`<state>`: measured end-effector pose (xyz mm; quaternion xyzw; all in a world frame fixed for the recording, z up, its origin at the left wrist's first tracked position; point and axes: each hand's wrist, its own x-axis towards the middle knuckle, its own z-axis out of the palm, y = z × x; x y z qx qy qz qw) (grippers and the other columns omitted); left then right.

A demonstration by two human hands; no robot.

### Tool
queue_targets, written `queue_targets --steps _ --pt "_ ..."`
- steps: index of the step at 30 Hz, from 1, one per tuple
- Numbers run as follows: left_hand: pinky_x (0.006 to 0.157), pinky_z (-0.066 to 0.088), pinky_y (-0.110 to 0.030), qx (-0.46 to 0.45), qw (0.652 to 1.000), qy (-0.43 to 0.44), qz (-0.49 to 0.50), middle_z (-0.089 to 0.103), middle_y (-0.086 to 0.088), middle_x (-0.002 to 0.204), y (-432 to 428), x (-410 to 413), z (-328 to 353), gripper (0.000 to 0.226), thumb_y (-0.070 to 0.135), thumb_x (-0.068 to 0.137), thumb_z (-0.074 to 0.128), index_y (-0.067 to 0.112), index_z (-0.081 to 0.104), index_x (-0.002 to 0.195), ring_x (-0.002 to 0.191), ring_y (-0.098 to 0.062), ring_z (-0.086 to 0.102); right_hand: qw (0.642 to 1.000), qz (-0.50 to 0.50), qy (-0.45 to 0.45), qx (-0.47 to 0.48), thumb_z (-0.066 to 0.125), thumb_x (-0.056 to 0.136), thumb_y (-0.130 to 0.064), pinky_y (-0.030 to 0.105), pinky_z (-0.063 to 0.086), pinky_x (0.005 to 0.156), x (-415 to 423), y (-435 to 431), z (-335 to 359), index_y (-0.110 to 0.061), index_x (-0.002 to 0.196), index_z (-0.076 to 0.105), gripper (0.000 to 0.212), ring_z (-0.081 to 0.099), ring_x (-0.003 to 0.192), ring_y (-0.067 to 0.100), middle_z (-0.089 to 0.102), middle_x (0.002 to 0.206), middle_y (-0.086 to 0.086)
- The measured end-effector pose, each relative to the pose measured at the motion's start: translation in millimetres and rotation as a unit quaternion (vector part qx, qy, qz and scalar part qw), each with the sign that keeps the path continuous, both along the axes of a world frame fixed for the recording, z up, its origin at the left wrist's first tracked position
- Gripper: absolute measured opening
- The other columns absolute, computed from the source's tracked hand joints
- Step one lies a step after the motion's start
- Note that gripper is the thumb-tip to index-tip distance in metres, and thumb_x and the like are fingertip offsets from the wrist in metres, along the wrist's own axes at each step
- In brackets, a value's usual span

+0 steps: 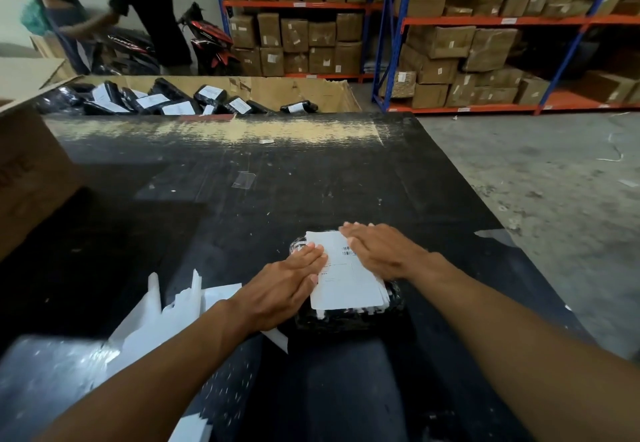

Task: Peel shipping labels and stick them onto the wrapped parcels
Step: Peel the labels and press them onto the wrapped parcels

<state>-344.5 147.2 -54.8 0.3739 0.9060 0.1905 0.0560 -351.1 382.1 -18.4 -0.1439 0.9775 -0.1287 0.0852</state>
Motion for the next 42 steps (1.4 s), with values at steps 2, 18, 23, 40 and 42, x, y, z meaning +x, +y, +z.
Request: queue_targets --steps 2,18,23,40,42 --pt "0.121 0.016 -0.025 0.002 1.000 -0.002 0.000 0.013 0.011 0.160 0.3 -0.6 -1.1 0.059 0.040 0.098 0.018 0.021 0.026 0.153 0.146 0.002 0.004 0.999 -0.035 -0.007 0.010 0.021 0.103 -0.027 0.043 0.033 0.113 -1.3 13.7 -1.4 -0.013 0.140 0.050 0.049 0.048 0.133 0.027 0.046 0.151 0.009" --pt "0.120 0.012 -0.021 0.015 1.000 -0.001 0.018 0.016 0.012 0.160 2.9 2.6 0.8 0.047 0.026 0.106 0.030 0.022 0.027 0.153 0.146 0.003 0.004 0.997 -0.062 0.032 -0.018 0.025 0.100 -0.023 0.037 0.036 0.069 -4.8 3.7 5.0 -0.011 0.074 0.050 0.038 0.049 0.068 0.023 0.053 0.069 0.002" --pt "0.119 0.010 -0.019 0.017 1.000 0.002 0.012 0.017 0.012 0.160 4.1 2.3 1.1 0.047 0.026 0.106 0.029 0.022 0.028 0.152 0.146 0.003 0.004 0.995 -0.098 0.024 0.001 0.026 0.097 -0.025 0.039 0.044 0.075 -2.0 17.2 8.9 -0.017 0.077 0.060 0.040 0.057 0.079 0.031 0.066 0.088 0.011" --pt "0.121 0.016 -0.032 -0.036 0.999 0.026 0.006 0.013 0.003 0.162 3.1 2.4 2.6 0.049 0.028 0.106 0.028 0.015 0.023 0.153 0.145 -0.001 0.002 0.995 -0.005 -0.032 0.090 0.017 0.107 -0.031 0.035 0.008 0.122 83.5 1.3 11.5 -0.009 0.156 0.017 0.054 0.013 0.151 0.019 0.014 0.164 0.006" --pt "0.122 0.015 -0.032 -0.040 0.999 0.025 0.008 0.012 0.003 0.162 4.4 3.6 4.0 0.050 0.028 0.106 0.027 0.015 0.022 0.154 0.148 -0.005 0.005 0.991 -0.054 0.003 0.119 0.018 0.106 -0.026 0.039 0.018 0.119 86.4 6.0 18.8 -0.003 0.145 0.040 0.050 0.032 0.143 0.027 0.036 0.155 0.014"
